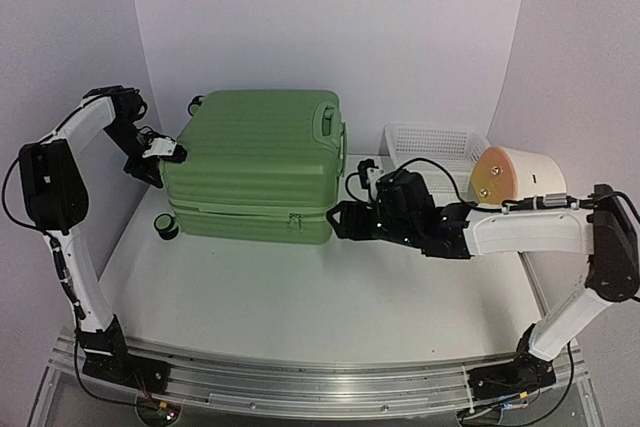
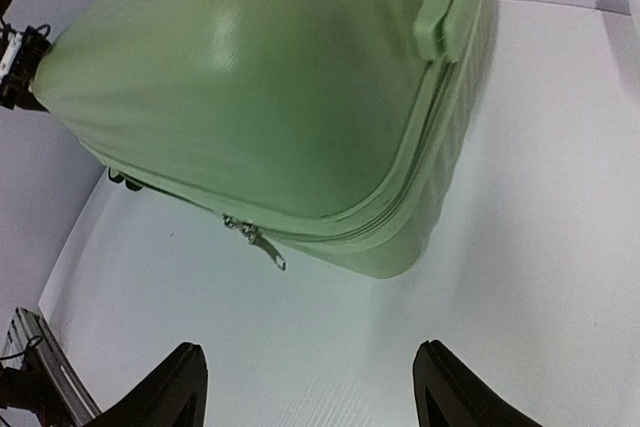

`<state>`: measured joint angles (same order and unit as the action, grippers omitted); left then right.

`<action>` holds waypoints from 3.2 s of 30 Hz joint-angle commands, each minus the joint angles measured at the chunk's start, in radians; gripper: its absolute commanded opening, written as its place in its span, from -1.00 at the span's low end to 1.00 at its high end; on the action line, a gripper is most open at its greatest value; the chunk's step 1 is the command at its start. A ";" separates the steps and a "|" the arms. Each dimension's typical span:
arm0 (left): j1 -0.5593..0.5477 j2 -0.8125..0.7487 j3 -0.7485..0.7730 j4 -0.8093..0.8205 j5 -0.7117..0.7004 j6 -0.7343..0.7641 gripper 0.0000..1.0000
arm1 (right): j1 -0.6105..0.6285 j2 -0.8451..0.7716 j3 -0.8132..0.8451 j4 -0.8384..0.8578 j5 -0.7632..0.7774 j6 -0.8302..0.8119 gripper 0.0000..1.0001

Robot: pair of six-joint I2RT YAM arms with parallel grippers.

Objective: Open, take out, and arrange the luggage

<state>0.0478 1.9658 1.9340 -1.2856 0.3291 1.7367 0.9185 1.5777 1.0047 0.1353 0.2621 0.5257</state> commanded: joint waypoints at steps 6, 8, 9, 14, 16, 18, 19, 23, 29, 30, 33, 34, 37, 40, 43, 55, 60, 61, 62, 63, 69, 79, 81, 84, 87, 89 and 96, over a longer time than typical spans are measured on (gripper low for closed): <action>-0.038 -0.134 -0.197 -0.121 0.095 0.008 -1.00 | 0.049 0.166 0.057 0.213 0.089 -0.045 0.17; -0.038 -0.154 -0.211 -0.117 0.118 0.004 -1.00 | 0.052 0.191 0.058 0.254 0.106 -0.045 0.07; -0.038 -0.161 -0.215 -0.120 0.127 0.002 -1.00 | 0.053 0.210 0.065 0.271 0.105 -0.051 0.02; -0.038 -0.177 -0.226 -0.129 0.154 0.002 -1.00 | 0.060 0.309 0.112 0.308 0.091 -0.062 -0.14; -0.037 -0.182 -0.230 -0.128 0.162 0.006 -1.00 | 0.060 0.339 0.124 0.323 0.098 -0.050 -0.21; -0.037 -0.185 -0.228 -0.131 0.167 0.012 -1.00 | 0.062 0.367 0.150 0.326 0.101 -0.048 -0.25; -0.038 -0.187 -0.229 -0.131 0.169 0.017 -1.00 | 0.062 0.381 0.163 0.325 0.112 -0.043 -0.27; -0.038 -0.185 -0.229 -0.127 0.169 0.024 -1.00 | 0.062 0.409 0.196 0.328 0.155 -0.009 -0.39; -0.037 -0.179 -0.224 -0.116 0.164 0.026 -1.00 | 0.072 0.445 0.211 0.328 0.231 0.082 -0.56; -0.037 -0.178 -0.222 -0.116 0.163 0.027 -1.00 | 0.072 0.451 0.212 0.328 0.237 0.096 -0.58; -0.037 -0.173 -0.212 -0.116 0.163 0.027 -1.00 | 0.073 0.462 0.218 0.310 0.249 0.123 -0.60; -0.037 -0.172 -0.211 -0.116 0.162 0.027 -1.00 | 0.073 0.464 0.222 0.301 0.259 0.130 -0.61; -0.037 -0.170 -0.208 -0.116 0.165 0.027 -1.00 | 0.073 0.472 0.235 0.246 0.310 0.158 -0.65; -0.037 -0.170 -0.206 -0.120 0.170 0.028 -1.00 | 0.073 0.477 0.243 0.221 0.360 0.163 -0.67; -0.037 -0.170 -0.208 -0.120 0.172 0.030 -1.00 | 0.074 0.485 0.257 0.192 0.389 0.170 -0.70; -0.036 -0.160 -0.197 -0.115 0.159 0.032 -1.00 | 0.073 0.537 0.331 0.158 0.381 0.122 -0.68; -0.035 -0.159 -0.192 -0.127 0.157 0.044 -1.00 | 0.074 0.549 0.347 0.159 0.410 0.126 -0.99; -0.034 -0.159 -0.192 -0.128 0.159 0.046 -1.00 | 0.074 0.550 0.347 0.159 0.417 0.125 -1.00; -0.034 -0.160 -0.193 -0.128 0.162 0.047 -1.00 | 0.074 0.549 0.346 0.159 0.422 0.122 -1.00; -0.033 -0.161 -0.191 -0.126 0.164 0.047 -1.00 | 0.073 0.547 0.342 0.159 0.426 0.120 -1.00; -0.025 -0.163 -0.178 -0.101 0.144 0.030 -1.00 | 0.068 0.480 0.258 0.187 0.434 0.040 -1.00; -0.016 -0.171 -0.183 -0.084 0.139 0.034 -1.00 | -0.006 0.329 0.082 0.232 0.307 -0.091 -1.00; -0.016 -0.172 -0.182 -0.083 0.137 0.037 -1.00 | -0.030 0.313 0.063 0.236 0.268 -0.116 -1.00; -0.016 -0.175 -0.184 -0.085 0.129 0.041 -1.00 | -0.057 0.294 0.040 0.236 0.225 -0.168 -1.00; -0.017 -0.180 -0.188 -0.088 0.117 0.043 -1.00 | -0.104 0.257 0.002 0.240 0.161 -0.199 -1.00; -0.017 -0.183 -0.190 -0.089 0.114 0.045 -1.00 | -0.131 0.235 -0.015 0.242 0.120 -0.251 -1.00; -0.017 -0.190 -0.193 -0.093 0.116 0.057 -1.00 | -0.188 0.200 -0.036 0.242 -0.001 -0.468 -1.00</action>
<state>0.0399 1.8187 1.7279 -1.2536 0.4438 1.6749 0.8002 1.8487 1.0041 0.4226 0.2474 0.1953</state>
